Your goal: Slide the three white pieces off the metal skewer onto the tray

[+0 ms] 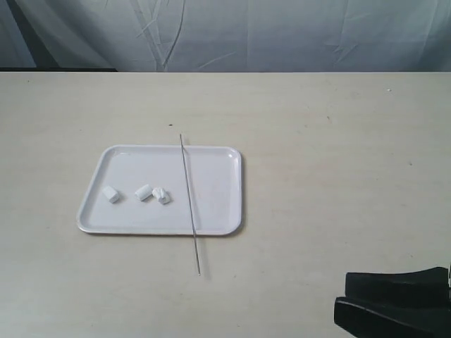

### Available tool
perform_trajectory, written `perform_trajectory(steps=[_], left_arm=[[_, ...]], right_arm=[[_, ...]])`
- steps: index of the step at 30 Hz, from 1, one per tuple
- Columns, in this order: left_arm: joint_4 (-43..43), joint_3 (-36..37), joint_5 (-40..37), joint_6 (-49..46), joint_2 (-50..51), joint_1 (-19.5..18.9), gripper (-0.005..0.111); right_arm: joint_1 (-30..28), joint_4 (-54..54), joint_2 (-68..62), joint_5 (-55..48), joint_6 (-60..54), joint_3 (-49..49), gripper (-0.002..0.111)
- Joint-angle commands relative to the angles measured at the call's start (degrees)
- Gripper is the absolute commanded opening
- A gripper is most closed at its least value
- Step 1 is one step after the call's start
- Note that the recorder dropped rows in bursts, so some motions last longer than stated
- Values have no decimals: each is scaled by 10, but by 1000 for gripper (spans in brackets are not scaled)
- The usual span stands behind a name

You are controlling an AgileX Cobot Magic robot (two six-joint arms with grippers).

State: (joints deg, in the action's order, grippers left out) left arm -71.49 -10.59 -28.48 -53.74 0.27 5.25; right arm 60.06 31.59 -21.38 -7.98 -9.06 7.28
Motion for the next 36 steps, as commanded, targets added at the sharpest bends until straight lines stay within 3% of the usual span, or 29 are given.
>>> perform_trajectory(steps=[1, 9, 12, 14, 17, 19, 20, 21, 22, 24, 29, 31, 34, 36], left_arm=[[26, 4, 2, 11, -3, 4, 34], [43, 4, 0, 11, -3, 4, 34], [45, 4, 1, 11, -3, 4, 34], [42, 4, 4, 10, -3, 4, 34], [74, 4, 36, 6, -3, 4, 30], [111, 4, 63, 6, -3, 4, 20], [150, 4, 89, 6, -3, 4, 7], [189, 4, 111, 8, -3, 4, 0], [241, 4, 138, 11, -3, 4, 0], [273, 4, 169, 12, -3, 4, 0], [300, 4, 195, 12, -3, 4, 0], [338, 4, 195, 13, -3, 4, 0], [513, 4, 198, 9, -3, -7, 0], [490, 4, 195, 9, -3, -26, 0]], right_arm=[[1, 3, 5, -1, 1, -3, 33], [20, 3, 28, 0, 1, -3, 33], [-25, -26, 52, -2, -10, -3, 33], [-101, -66, 79, 12, -17, -1, 33], [-273, -68, 135, -20, -17, -1, 33], [-404, -71, 188, -70, -17, -1, 33], [-478, -82, 214, -105, -28, -1, 33], [-537, -93, 214, -126, -45, -1, 33], [-595, -95, 214, -119, -62, -1, 33], [-641, -103, 214, -108, -87, -1, 33], [-652, -123, 214, -93, -107, -34, 33], [-652, -192, 214, -104, -37, -53, 33], [-652, -303, 214, -116, 77, -54, 33], [-652, -310, 214, -114, 77, -57, 33]])
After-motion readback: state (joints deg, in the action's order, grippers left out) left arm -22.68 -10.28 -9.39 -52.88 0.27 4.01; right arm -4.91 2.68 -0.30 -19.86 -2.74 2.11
